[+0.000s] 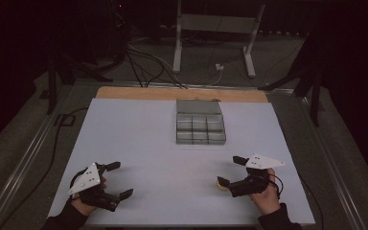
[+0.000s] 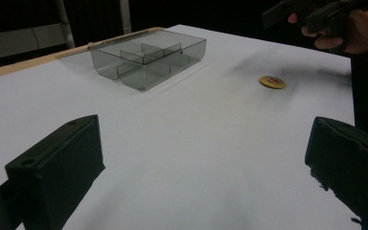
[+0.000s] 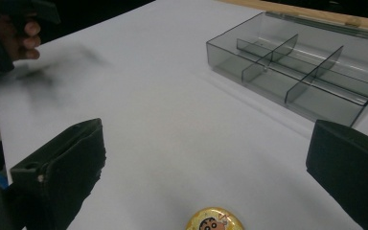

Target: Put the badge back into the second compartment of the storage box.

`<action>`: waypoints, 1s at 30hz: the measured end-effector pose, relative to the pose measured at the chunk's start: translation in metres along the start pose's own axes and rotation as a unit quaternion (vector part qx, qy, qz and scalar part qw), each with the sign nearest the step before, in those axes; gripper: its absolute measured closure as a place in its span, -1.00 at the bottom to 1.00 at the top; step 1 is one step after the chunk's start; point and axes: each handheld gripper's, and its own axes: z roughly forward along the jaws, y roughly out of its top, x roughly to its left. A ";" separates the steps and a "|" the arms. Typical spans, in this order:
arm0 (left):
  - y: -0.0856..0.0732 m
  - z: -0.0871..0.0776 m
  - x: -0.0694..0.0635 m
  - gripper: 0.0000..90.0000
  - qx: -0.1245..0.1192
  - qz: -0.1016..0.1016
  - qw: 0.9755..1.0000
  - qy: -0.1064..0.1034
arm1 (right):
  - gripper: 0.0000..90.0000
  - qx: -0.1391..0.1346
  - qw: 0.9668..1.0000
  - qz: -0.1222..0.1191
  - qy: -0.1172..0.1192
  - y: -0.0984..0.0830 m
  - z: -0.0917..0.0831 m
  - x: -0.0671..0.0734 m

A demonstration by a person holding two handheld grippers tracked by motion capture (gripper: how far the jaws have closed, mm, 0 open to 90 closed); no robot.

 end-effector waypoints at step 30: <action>0.000 0.000 0.000 -0.99 -0.002 -0.002 1.000 -0.004 | -0.88 0.162 0.985 -0.055 0.009 -0.022 0.022 0.002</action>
